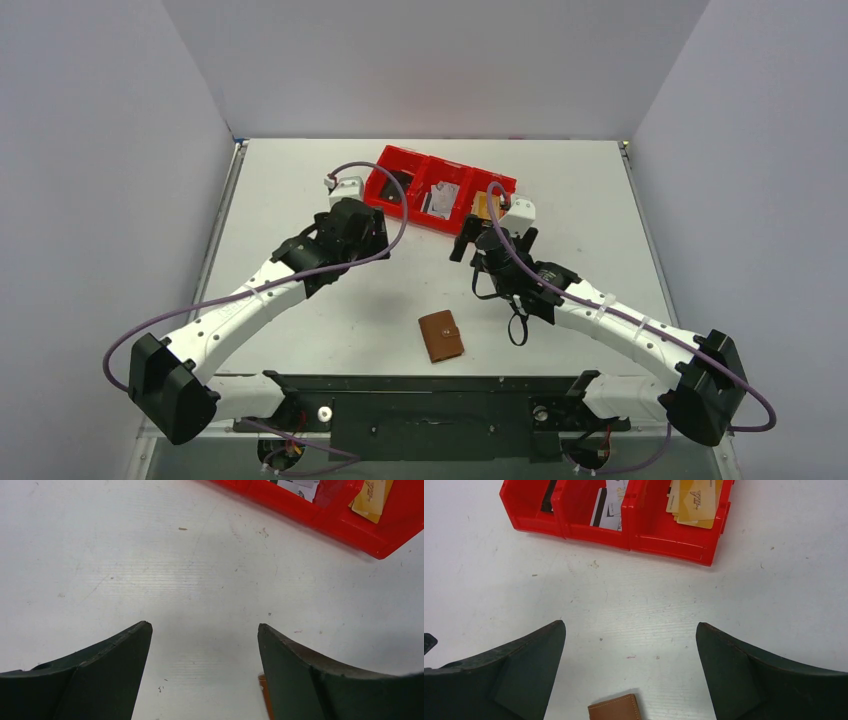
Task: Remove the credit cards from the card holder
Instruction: Open the card holder at the center of the board.
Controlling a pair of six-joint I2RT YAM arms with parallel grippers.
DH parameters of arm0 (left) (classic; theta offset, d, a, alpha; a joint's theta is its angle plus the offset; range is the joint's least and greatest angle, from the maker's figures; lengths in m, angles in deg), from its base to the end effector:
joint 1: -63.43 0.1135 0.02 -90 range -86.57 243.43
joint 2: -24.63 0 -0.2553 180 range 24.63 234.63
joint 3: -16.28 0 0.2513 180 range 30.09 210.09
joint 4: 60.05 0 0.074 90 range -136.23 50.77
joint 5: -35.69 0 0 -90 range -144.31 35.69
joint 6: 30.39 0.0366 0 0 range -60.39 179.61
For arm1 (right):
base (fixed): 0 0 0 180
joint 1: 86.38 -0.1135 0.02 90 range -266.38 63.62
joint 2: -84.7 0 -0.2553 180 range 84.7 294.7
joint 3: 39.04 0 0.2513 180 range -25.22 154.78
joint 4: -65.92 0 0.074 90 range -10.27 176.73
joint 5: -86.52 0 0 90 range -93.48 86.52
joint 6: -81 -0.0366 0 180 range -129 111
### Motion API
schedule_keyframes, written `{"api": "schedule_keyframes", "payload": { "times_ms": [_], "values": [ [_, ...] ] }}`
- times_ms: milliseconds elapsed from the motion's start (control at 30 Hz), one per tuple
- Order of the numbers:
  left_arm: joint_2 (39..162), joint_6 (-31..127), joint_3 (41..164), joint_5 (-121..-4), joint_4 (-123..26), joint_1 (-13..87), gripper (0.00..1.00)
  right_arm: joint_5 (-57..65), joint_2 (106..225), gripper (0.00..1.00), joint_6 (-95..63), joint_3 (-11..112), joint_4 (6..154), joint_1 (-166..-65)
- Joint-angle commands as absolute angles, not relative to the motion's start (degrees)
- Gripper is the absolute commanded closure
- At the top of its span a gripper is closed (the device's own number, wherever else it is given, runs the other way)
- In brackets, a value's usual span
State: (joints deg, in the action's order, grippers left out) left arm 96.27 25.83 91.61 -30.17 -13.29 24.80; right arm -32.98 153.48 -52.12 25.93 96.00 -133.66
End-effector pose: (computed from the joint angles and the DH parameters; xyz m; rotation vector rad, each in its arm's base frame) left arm 0.2193 -0.1561 0.2986 -0.1130 2.2475 -0.1879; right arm 0.1938 0.1834 0.2758 0.2164 2.0914 0.4011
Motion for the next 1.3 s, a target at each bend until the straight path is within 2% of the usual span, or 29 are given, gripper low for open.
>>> {"api": "schedule_keyframes", "payload": {
  "times_ms": [0,400,633,800,1000,1100,1267],
  "values": [
    [95.03,25.76,94.33,-26.27,-12.52,24.69,0.24,-32.46,153.37,0.0,-53.19,27.31,93.88,-133.57],
    [94.0,25.42,93.17,-29.44,-12.75,26.42,0.24,-34.79,154.95,0.0,-51.61,28.93,97.96,-134.61],
    [93.05,25.2,90.13,-32.57,-13.88,28.87,0.24,-39.98,158.12,0.02,-50.66,31.05,104.06,-142.52],
    [92.13,24.2,87.83,-34.79,-14.14,29.66,0.24,-38.67,161.76,0.06,-53.02,31.31,107.72,-147.52],
    [91.14,23.49,85.62,-35.75,-14.31,30.09,0.24,-33.16,164.47,0.2,-54.92,28.22,110.01,-149.53],
    [90.87,23.25,84.62,-36.45,-14.69,30.23,0.24,-31.03,165.1,0.31,-55.14,27.21,110.28,-150.21],
    [90.75,22.65,83.04,-37.34,-15.57,30.21,0.24,-28.95,168.03,0.41,-55.46,27.51,110.45,-152.05]
  ]
}}
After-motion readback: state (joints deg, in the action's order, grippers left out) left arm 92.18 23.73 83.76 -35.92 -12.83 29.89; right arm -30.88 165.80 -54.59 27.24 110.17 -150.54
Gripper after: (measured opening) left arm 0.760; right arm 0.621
